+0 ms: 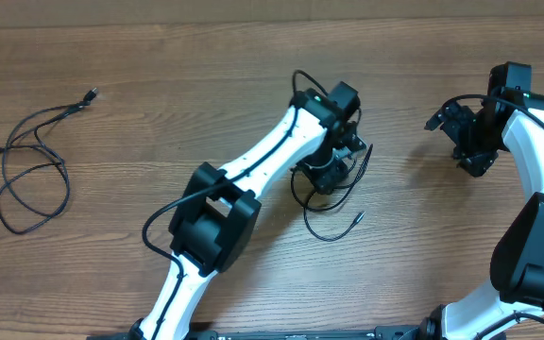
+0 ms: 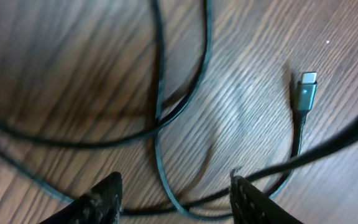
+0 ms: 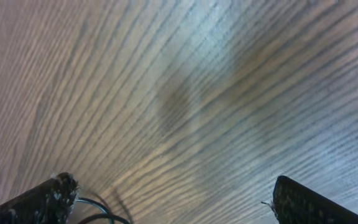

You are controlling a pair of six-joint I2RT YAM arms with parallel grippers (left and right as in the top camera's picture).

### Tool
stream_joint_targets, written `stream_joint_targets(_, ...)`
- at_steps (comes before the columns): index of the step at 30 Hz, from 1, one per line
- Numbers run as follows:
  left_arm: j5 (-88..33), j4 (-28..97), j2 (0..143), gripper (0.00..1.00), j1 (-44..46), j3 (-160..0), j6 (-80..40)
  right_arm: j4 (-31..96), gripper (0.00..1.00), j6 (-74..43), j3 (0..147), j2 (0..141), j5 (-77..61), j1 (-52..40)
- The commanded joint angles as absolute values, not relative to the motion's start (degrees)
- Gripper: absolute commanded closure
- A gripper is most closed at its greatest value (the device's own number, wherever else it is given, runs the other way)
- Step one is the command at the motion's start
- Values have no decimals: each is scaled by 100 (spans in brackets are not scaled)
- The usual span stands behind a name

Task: Untangle cables
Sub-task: 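Lower the left gripper onto the center black cable and grasp it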

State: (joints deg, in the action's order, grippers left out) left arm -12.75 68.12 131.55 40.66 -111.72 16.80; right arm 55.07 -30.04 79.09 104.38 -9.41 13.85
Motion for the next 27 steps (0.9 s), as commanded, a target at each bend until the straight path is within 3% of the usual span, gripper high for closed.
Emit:
stream_joint_targets(1,-1125,6744,13238,43,4206,-11179,1975,5437,0,-3039,8055,10449,-860,1396)
stream_joint_targets(11,-1090,6565,13454,40,4311,-11179,1922,5426,0,-3039,8055,10449,-860,1396)
stream_joint_targets(16,-1096,6418,13458,44,4305,-11177,1745,5426,0,-3039,8055,10449,-860,1396)
stream_joint_targets(27,-867,5802,13467,42,4300,-10652,1710,5426,0,-3039,8055,10449,-860,1396)
